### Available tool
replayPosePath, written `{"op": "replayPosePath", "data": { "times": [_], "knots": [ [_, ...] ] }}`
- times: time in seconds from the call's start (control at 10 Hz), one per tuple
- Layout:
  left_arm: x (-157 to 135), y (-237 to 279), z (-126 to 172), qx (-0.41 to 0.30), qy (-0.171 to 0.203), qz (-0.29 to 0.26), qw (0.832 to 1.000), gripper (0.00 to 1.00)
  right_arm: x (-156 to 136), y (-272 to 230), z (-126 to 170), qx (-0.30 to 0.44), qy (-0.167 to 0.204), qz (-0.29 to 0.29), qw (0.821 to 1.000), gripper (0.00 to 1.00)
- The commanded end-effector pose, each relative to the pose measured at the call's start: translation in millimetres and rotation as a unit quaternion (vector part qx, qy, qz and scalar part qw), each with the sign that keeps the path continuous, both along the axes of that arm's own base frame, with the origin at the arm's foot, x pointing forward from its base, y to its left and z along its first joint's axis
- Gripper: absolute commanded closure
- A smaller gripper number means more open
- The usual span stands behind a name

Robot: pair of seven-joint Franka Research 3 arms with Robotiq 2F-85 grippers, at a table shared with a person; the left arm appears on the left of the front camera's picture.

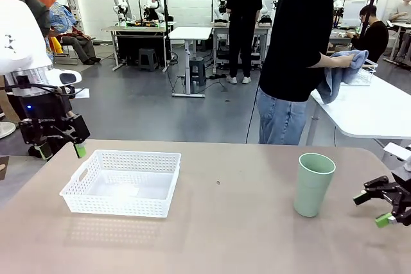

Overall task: Clean and organize the cups into the basket.
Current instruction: Pick up the Organizing basket and move it to the center of the table, then pick up the Reusable plastic cup from the right side of the table and place it inside the Organizing basket.

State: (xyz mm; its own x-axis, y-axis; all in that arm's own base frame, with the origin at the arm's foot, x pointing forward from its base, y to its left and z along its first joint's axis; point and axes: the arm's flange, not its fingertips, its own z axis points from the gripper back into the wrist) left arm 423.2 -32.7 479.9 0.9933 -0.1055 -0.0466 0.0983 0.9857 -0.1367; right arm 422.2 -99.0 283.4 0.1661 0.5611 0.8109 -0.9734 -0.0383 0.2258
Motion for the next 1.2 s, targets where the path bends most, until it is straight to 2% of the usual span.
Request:
{"op": "replayPosePath", "data": {
  "times": [0.0, 0.1, 0.3, 0.6, 0.7, 1.1],
  "knots": [
    [13, -11, -6, 0.021, 0.003, 0.016, 1.0, 0.0, 19, 8, -3, 0.025, -0.054, -0.048, 0.997, 0.0],
    [15, -12, -10, 0.025, 0.007, 0.017, 1.0, 0.0, 29, 13, -4, 0.041, -0.072, -0.084, 0.993, 0.0],
    [19, -14, -15, 0.025, 0.01, 0.02, 0.999, 0.0, 42, 24, -7, 0.063, -0.07, -0.116, 0.989, 0.0],
    [12, -7, -11, 0.014, -0.013, 0.043, 0.999, 0.0, 44, 38, -12, 0.059, -0.042, -0.106, 0.992, 0.0],
    [17, -10, -18, 0.008, 0.008, 0.014, 1.0, 0.0, 42, 30, -6, 0.067, -0.05, -0.115, 0.99, 0.0],
    [17, -10, -18, 0.008, 0.008, 0.014, 1.0, 0.0, 42, 30, -6, 0.067, -0.05, -0.115, 0.99, 0.0]
  ]
}}
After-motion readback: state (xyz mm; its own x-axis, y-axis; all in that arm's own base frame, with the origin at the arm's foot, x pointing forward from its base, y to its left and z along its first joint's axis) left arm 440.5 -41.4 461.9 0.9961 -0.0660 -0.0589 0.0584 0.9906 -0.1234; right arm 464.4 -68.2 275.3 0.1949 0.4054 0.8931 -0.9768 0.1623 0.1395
